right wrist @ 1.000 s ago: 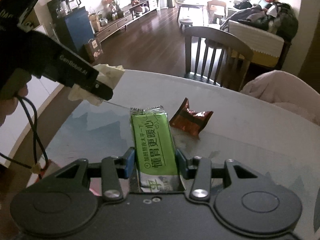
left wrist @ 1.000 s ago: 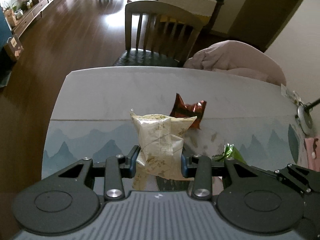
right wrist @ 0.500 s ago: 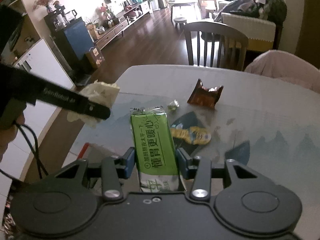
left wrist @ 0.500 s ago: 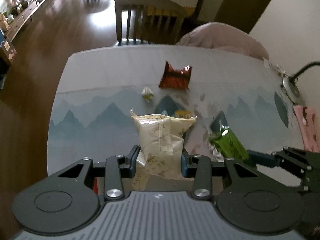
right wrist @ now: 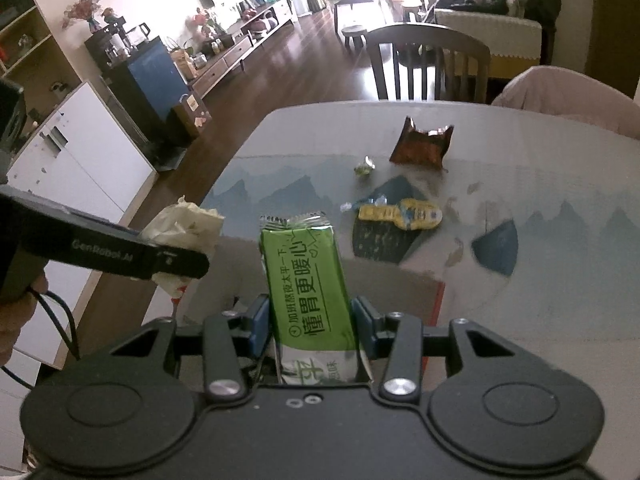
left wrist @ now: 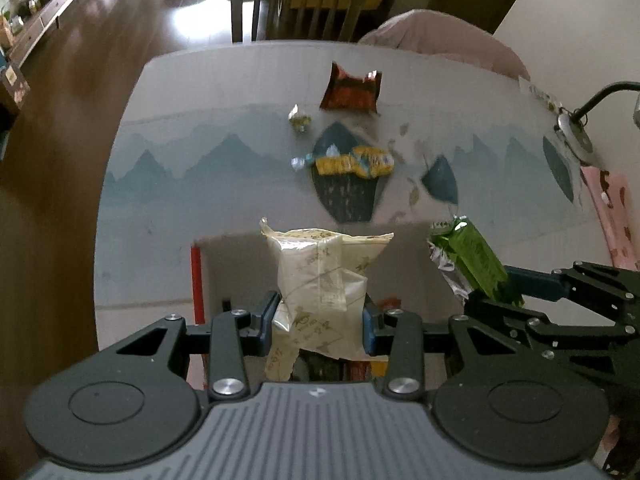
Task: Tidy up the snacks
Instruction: 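Carry both snacks into the box and open both tools to release them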
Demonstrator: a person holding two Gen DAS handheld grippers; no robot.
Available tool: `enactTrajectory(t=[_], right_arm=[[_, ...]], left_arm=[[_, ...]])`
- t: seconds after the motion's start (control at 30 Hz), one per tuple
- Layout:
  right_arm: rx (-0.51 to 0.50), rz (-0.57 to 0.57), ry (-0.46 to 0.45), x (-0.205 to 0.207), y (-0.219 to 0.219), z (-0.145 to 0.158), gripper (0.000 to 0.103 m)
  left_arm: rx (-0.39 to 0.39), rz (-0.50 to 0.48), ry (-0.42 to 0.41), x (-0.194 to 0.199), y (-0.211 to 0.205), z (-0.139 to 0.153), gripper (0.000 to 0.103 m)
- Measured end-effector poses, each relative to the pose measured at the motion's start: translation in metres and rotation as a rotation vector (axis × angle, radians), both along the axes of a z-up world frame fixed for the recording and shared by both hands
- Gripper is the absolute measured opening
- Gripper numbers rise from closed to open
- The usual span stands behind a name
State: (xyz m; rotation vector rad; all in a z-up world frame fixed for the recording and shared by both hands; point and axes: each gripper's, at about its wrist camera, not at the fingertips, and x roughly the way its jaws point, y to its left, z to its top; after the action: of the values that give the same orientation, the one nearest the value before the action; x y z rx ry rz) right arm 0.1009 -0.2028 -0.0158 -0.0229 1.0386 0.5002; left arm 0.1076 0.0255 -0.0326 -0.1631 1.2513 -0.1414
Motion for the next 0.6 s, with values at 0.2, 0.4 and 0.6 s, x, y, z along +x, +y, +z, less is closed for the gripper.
enactTrajectory(t=[0.2, 0.4, 0.6], right_arm=[[-0.039, -0.018, 0.041, -0.017, 0.005, -0.025, 0.044], [-0.092, -0.032, 0.065, -0.027, 0.012, -0.053, 0.044], [-0.144, -0.057, 0.096, -0.033, 0.014, -0.08, 0.044]], left_arm=[[0.013, -0.007, 0.034, -0.021, -0.002, -0.027, 0.039], [0.039, -0.009, 0.069, -0.033, -0.005, -0.059, 0.039], [0.083, -0.013, 0.085, -0.039, -0.008, -0.087, 0.039]])
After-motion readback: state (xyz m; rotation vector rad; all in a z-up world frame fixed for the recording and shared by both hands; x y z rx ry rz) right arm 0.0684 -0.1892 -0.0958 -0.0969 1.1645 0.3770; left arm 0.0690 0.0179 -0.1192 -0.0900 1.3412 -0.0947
